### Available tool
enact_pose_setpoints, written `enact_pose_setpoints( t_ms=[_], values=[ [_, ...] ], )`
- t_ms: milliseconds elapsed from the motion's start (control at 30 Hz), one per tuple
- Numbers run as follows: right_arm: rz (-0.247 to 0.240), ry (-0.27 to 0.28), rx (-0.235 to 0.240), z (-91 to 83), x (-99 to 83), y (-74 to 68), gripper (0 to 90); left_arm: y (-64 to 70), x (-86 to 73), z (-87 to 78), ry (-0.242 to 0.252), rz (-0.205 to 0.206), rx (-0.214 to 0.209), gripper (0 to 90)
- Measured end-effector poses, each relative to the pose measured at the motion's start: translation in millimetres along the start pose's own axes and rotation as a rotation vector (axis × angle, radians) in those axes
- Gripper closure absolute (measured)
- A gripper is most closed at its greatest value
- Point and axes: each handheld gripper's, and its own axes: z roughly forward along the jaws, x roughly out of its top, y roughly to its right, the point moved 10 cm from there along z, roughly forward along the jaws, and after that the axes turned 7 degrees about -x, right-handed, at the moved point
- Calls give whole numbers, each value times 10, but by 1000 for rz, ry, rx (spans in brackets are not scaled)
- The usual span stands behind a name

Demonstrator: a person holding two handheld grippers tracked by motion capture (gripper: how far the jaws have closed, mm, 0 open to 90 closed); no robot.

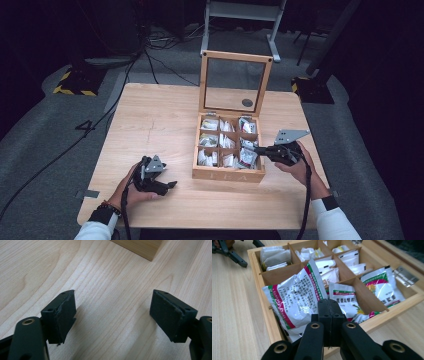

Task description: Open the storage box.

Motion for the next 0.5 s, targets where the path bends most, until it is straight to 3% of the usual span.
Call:
enact_pose_setpoints(
  t_ms=[333,500],
  values=[
    [-24,75,-67,-235,174,20,900,1,0,-1,0,0,1,217],
    [-38,94,-77,-296,214,7,900,1,0,-1,0,0,1,217]
  ],
)
